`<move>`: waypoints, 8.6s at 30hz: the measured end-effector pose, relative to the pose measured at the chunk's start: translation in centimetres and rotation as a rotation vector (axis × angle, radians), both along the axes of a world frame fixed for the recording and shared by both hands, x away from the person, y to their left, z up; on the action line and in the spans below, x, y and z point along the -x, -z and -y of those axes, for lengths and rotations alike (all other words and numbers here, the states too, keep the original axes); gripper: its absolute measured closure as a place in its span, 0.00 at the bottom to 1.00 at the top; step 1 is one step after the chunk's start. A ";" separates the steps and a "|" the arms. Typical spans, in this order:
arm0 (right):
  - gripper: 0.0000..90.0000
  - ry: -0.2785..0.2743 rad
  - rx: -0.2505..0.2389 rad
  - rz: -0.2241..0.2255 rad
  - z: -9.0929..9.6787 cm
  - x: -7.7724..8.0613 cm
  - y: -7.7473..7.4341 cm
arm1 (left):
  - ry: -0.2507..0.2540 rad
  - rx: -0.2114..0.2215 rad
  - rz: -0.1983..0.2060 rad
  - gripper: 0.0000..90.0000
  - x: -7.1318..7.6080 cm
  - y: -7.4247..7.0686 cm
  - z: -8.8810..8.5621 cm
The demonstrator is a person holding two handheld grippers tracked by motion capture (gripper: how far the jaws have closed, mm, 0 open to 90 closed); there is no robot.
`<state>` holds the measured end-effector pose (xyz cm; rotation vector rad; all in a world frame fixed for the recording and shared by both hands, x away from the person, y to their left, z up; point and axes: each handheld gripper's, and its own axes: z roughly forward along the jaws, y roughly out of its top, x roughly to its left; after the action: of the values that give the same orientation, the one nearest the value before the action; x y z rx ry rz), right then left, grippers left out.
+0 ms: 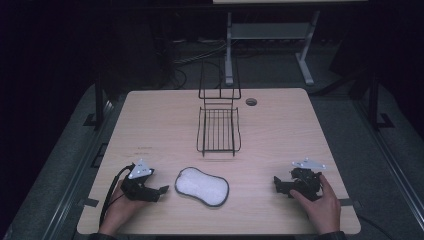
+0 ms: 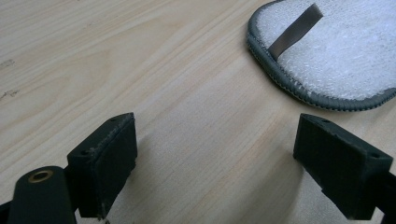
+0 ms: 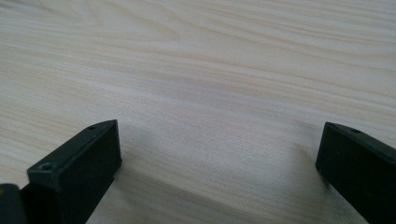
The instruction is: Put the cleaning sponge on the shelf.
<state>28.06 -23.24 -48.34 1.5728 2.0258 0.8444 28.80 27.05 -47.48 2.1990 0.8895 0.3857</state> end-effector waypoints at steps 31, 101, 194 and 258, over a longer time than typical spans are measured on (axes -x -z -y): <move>0.00 -0.005 0.001 0.001 0.0 -0.1 0.0 | 0.159 0.119 -0.039 0.99 -2.8 -4.7 3.9; 0.00 -0.005 0.001 0.001 0.0 -0.1 0.0 | 0.078 0.079 -0.139 0.99 -1.0 -3.0 0.0; 0.00 -0.005 0.001 0.001 0.0 0.0 0.0 | 0.142 0.098 -0.149 0.16 -3.1 -2.9 2.8; 0.00 -0.005 0.001 0.001 0.0 -0.1 0.0 | 0.253 -0.013 -0.098 0.53 -2.8 -3.4 3.9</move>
<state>28.11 -23.28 -48.34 1.5670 2.0301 0.8462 31.59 23.16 -44.06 2.3229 0.6497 0.1638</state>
